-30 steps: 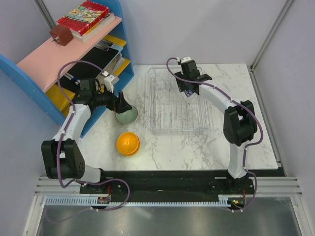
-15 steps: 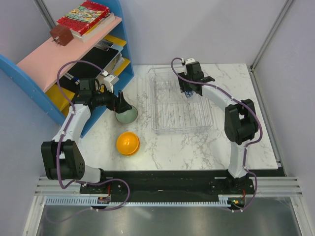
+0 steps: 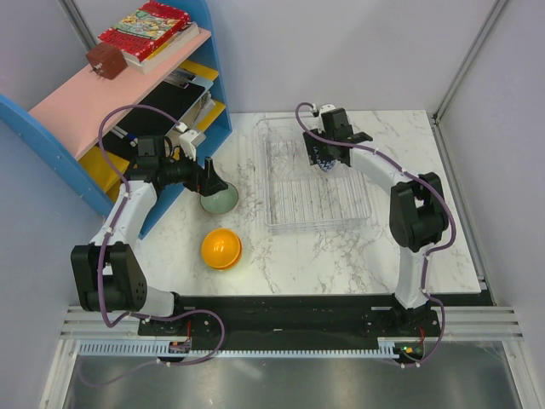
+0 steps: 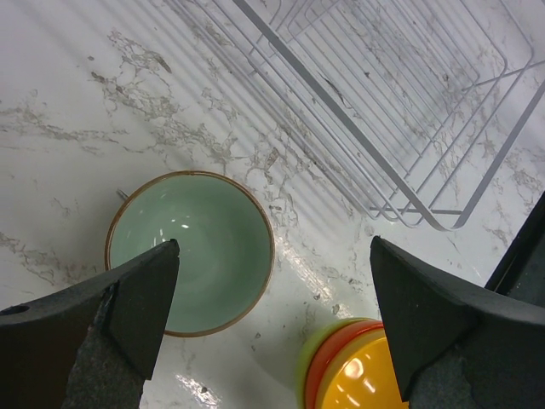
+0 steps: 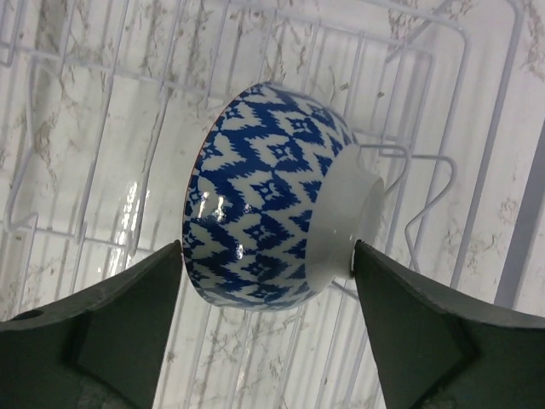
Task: Load the bowls into the dish rack
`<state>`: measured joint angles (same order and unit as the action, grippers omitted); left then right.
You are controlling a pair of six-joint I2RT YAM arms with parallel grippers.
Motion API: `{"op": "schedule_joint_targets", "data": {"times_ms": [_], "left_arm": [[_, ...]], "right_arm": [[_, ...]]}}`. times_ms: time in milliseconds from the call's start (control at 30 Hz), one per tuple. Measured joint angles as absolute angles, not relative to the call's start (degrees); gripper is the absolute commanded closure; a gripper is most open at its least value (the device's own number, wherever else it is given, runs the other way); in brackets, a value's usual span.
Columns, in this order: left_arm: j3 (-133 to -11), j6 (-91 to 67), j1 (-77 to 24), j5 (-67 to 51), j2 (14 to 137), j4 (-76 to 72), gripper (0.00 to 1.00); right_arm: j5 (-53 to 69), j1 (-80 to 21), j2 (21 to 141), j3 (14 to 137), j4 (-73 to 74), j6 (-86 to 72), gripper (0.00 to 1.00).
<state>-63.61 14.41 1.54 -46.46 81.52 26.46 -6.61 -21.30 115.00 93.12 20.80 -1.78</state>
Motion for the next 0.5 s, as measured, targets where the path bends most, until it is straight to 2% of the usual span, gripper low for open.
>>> {"op": "schedule_joint_targets", "data": {"times_ms": [100,500], "left_arm": [[-63.6,14.5,1.5,-45.2,81.6,26.5,0.01],[-63.6,16.0,1.5,-36.1,85.1,26.4,0.01]], "right_arm": [[-6.6,-22.3,114.3,93.1,22.7,-1.2,0.02],[-13.0,-24.8,106.9,93.8,24.9,1.7,0.02]]}}
